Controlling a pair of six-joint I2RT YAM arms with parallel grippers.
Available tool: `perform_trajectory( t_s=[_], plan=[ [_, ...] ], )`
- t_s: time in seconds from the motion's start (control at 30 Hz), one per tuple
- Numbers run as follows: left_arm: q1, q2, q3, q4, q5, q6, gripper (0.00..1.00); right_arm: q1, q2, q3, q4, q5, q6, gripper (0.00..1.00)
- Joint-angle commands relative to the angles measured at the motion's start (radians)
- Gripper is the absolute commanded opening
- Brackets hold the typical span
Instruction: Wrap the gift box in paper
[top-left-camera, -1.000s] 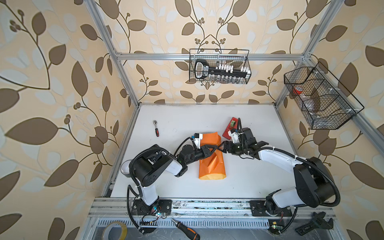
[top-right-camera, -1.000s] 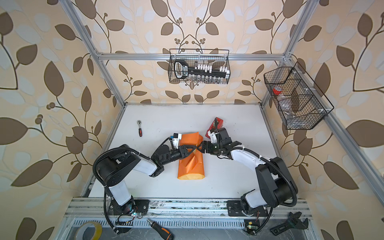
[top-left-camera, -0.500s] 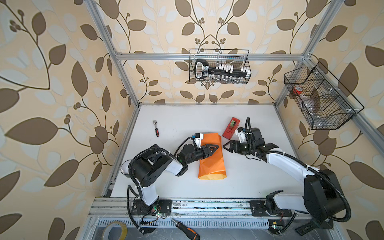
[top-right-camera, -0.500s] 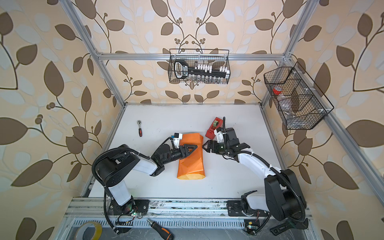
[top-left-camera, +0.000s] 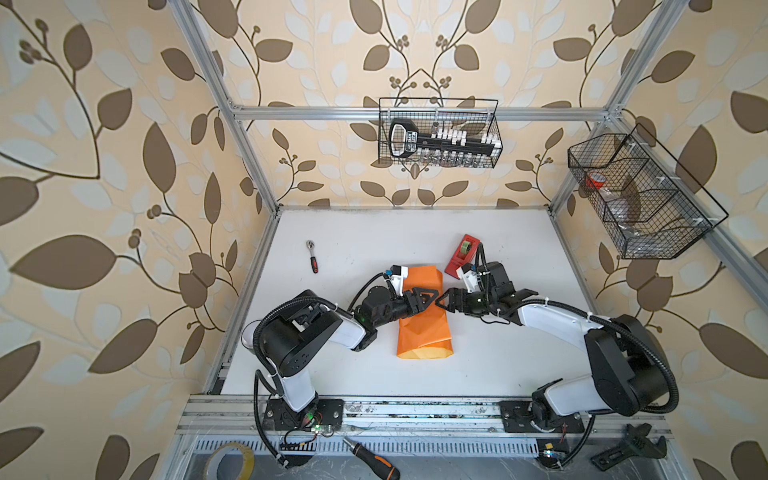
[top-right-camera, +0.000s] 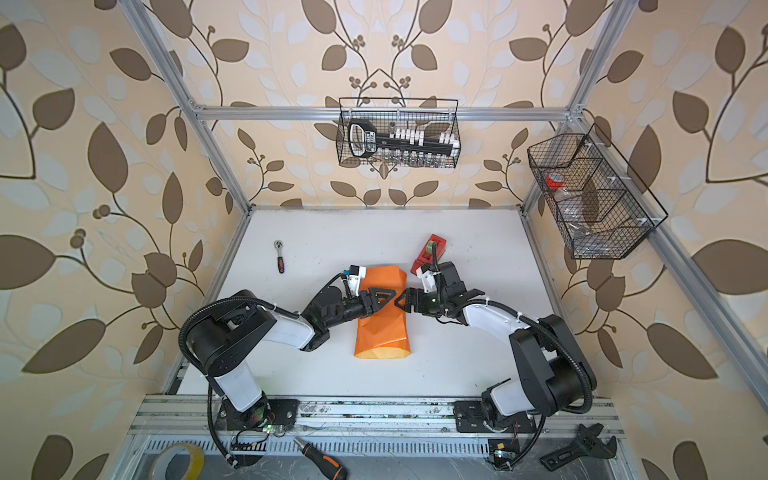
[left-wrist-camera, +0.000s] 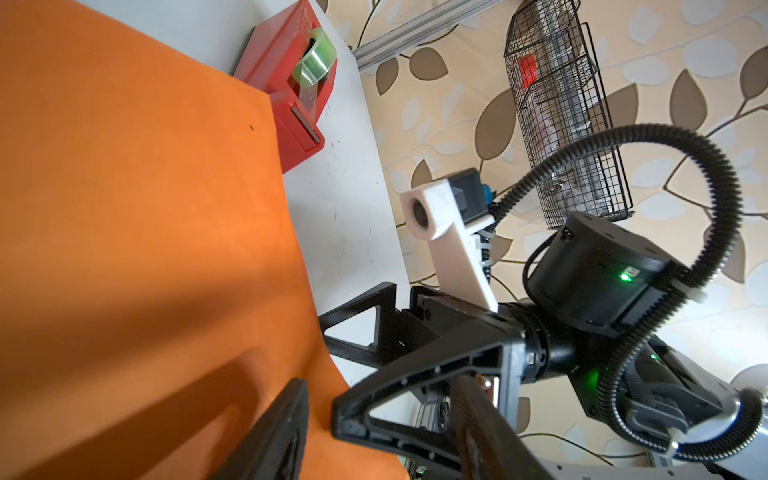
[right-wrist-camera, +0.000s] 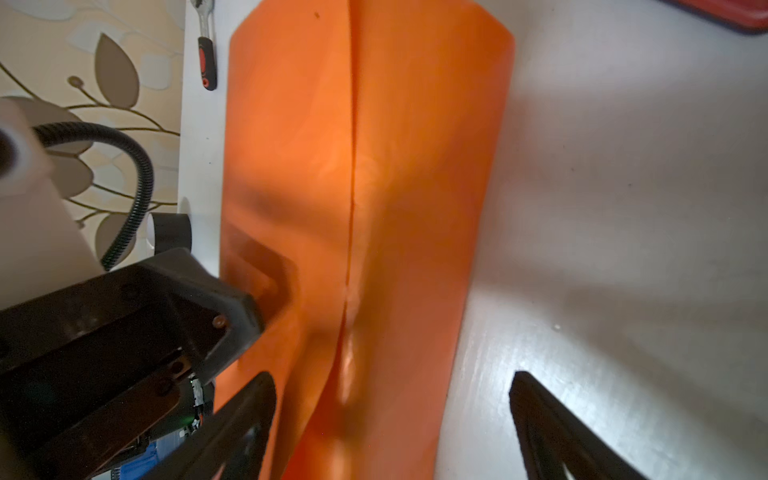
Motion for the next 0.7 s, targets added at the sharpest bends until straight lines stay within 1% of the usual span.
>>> perform_trajectory(
  t_s=[0.0,0.1,0.23,0.33,0.43,0.5,0.57,0.67],
  plan=[
    [-0.014,0.036,-0.030,-0.310,-0.006,0.056,0.59,0.003,0.018,-0.040,0.024,0.015,-0.011,0.88],
    [-0.014,-0.012,-0.006,-0.360,-0.009,0.075,0.60,0.004,0.003,-0.103,0.042,0.024,-0.008,0.87],
    [-0.009,-0.123,0.048,-0.498,-0.027,0.129,0.63,0.007,-0.011,-0.168,0.065,0.041,-0.001,0.85],
    [0.011,-0.235,0.093,-0.658,-0.055,0.194,0.67,0.013,-0.009,-0.189,0.081,0.044,0.006,0.85],
    [0.043,-0.373,0.119,-0.841,-0.121,0.256,0.72,0.026,-0.009,-0.192,0.088,0.056,0.009,0.84],
    [0.075,-0.432,0.146,-0.975,-0.155,0.284,0.76,0.028,-0.005,-0.188,0.091,0.053,0.009,0.84],
    [0.110,-0.447,0.201,-1.140,-0.166,0.320,0.79,0.031,-0.002,-0.183,0.094,0.054,0.011,0.84],
    [0.157,-0.401,0.287,-1.300,-0.131,0.369,0.79,0.034,0.001,-0.174,0.095,0.054,0.012,0.84]
  ],
)
